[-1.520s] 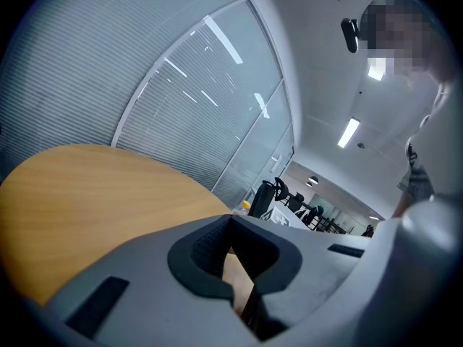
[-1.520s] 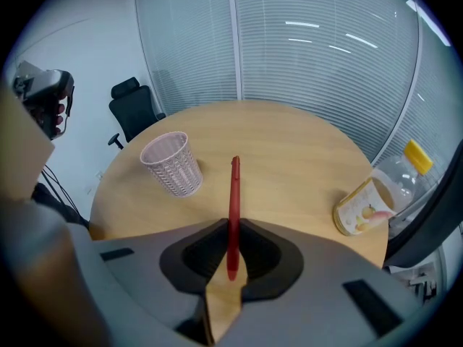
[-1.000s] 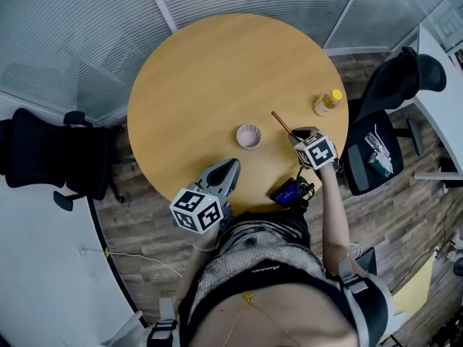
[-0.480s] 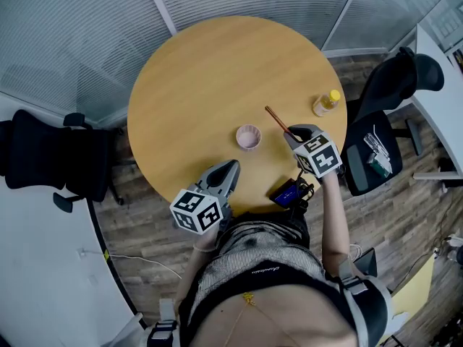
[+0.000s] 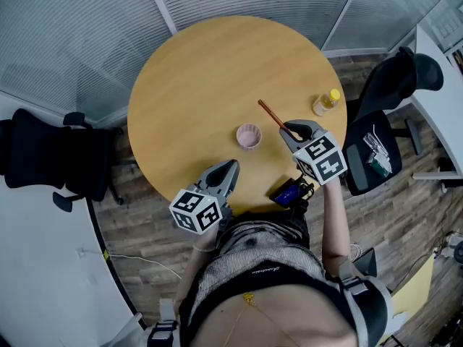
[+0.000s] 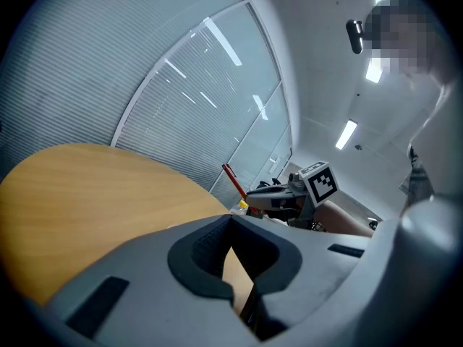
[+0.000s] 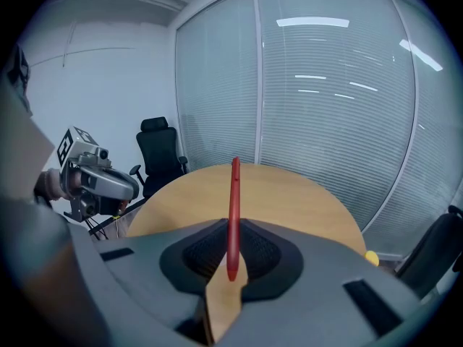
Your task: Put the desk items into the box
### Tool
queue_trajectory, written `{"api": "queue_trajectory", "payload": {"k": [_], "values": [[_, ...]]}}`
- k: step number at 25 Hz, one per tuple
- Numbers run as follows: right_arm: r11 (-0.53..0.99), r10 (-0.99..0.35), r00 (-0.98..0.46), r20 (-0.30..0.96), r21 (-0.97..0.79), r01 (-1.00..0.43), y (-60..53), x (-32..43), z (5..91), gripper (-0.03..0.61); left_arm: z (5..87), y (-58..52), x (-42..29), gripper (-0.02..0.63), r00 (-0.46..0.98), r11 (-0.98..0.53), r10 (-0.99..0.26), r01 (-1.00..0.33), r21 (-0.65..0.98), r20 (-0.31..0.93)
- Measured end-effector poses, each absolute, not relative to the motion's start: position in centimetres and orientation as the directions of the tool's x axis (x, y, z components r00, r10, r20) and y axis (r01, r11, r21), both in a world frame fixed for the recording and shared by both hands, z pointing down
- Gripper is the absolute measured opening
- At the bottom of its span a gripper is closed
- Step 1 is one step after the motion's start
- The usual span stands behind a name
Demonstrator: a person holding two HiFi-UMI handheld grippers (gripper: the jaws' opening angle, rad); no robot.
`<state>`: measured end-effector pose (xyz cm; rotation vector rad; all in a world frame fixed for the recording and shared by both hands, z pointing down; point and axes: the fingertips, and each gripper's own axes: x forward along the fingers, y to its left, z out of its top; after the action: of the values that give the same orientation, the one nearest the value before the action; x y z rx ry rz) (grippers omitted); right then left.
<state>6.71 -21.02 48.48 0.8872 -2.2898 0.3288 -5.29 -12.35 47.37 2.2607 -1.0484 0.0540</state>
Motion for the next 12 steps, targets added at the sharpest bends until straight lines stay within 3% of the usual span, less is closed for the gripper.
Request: {"api": "queue_trajectory", "payload": {"k": [12], "values": [[0.762, -0.557, -0.605, 0.569, 0.060, -0.645, -21.9, 4.1, 43.4, 0.061, 47.5, -12.0, -5.6, 0.002, 0.678, -0.473, -0.676, -0.699, 0.537, 0.287]]}}
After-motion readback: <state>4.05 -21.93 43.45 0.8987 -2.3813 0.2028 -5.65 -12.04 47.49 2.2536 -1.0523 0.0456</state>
